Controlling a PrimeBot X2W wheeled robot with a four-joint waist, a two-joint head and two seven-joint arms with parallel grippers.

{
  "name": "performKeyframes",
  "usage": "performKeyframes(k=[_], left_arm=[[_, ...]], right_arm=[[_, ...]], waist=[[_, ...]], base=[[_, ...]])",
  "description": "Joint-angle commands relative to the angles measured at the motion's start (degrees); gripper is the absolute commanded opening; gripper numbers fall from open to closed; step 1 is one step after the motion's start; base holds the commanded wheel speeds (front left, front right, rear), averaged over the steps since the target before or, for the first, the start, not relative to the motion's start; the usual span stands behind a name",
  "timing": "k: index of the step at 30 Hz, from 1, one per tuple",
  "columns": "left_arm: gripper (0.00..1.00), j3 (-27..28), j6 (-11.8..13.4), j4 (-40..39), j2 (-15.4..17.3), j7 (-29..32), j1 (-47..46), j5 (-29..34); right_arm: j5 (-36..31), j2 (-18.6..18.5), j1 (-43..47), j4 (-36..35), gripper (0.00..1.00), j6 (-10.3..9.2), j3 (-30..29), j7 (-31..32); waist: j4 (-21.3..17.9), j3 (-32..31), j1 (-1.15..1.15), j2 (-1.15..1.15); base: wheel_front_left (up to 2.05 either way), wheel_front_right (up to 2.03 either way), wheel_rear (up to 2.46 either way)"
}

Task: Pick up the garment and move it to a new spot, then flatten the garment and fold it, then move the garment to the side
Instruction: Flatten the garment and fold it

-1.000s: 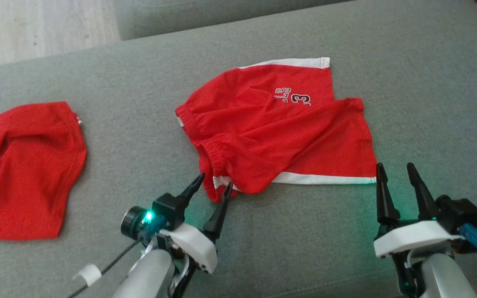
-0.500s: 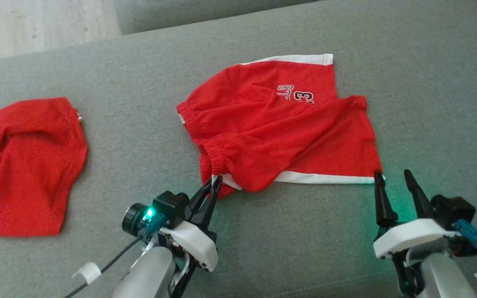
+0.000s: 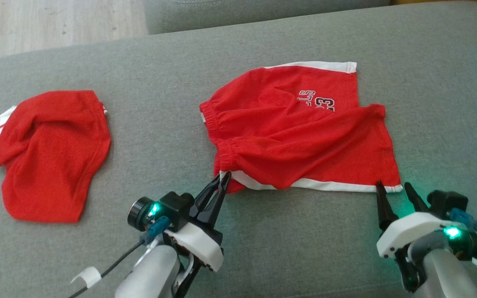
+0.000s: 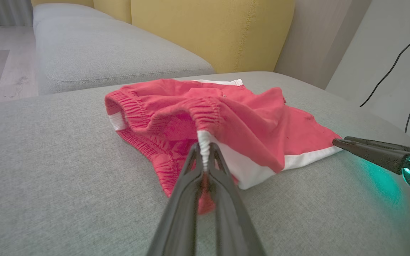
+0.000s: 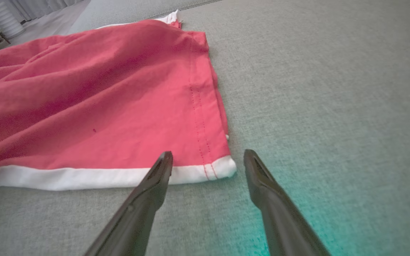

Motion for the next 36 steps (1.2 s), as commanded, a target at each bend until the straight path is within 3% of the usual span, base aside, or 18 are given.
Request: performKeyframes(k=[1, 5, 6, 7, 8, 9, 10, 18, 26, 36], left_arm=[[0.00, 1.6, -0.2, -1.8, 0.6, -0.8, -2.0, -0.3], [0.00, 1.2, -0.2, -1.9, 0.5, -0.8, -2.3, -0.3], [0.00, 1.2, -0.2, -1.9, 0.6, -0.8, -2.3, -0.3], [0.00, 1.1, -0.2, -1.9, 0.7, -0.8, -2.3, -0.4], [0.00, 1.1, -0.2, -1.9, 0.7, -0.8, -2.3, -0.4], [0.00, 1.1, -0.1, -1.9, 0.8, -0.8, -2.3, -0.4], [0.00, 1.1, -0.1, -1.9, 0.9, -0.8, -2.3, -0.5], [0.00, 1.6, 0.5, -1.7, 2.2, -0.9, -1.4, -1.3], [0.00, 2.7, 1.8, -3.5, 4.8, 0.1, -1.4, -1.6], [0.00, 3.6, 0.8, -10.7, 8.9, 4.8, -10.0, -2.2]], right_arm=[[-0.7, -0.3, -2.4, -0.9, 1.00, -0.04, 1.2, 0.0], [-2.4, -0.3, -3.4, 0.8, 1.00, -0.04, 1.0, 0.4], [-2.9, -0.3, -3.6, 1.3, 0.96, -0.04, 0.9, 0.6], [-3.5, -0.3, -3.9, 2.1, 0.42, -0.04, 0.8, 0.9], [-3.5, -0.3, -3.9, 2.1, 0.42, -0.04, 0.8, 0.9], [-3.7, -0.3, -4.1, 2.5, 0.27, -0.04, 0.8, 1.0], [-3.9, -0.3, -4.2, 2.8, 0.00, -0.04, 0.8, 1.1], [-5.7, -0.3, -4.2, 2.4, 0.00, -0.04, 0.0, 0.5], [-6.1, -0.6, -5.4, -7.3, 0.00, -0.04, 1.2, 1.7], [2.2, -8.5, -14.9, -22.0, 0.00, -0.04, 8.2, 9.9]], waist=[[0.3, 0.0, 0.00, 0.00], [0.8, 0.3, 0.00, 0.00], [0.9, 0.3, 0.00, 0.00], [1.0, 0.2, 0.00, 0.00], [1.0, 0.2, 0.00, 0.00], [1.1, 0.1, 0.00, 0.00], [1.0, 0.0, 0.00, 0.00], [0.2, -2.6, 0.00, 0.00], [-0.3, -5.7, 0.00, 0.00], [-0.3, -8.6, 0.00, 0.00]], base=[[0.00, 0.00, 0.00], [0.00, 0.00, 0.00], [0.00, 0.00, 0.00], [0.00, 0.00, 0.00], [0.00, 0.00, 0.00], [0.00, 0.00, 0.00], [0.00, 0.00, 0.00], [0.00, 0.00, 0.00], [0.00, 0.00, 0.00], [0.00, 0.00, 0.00]])
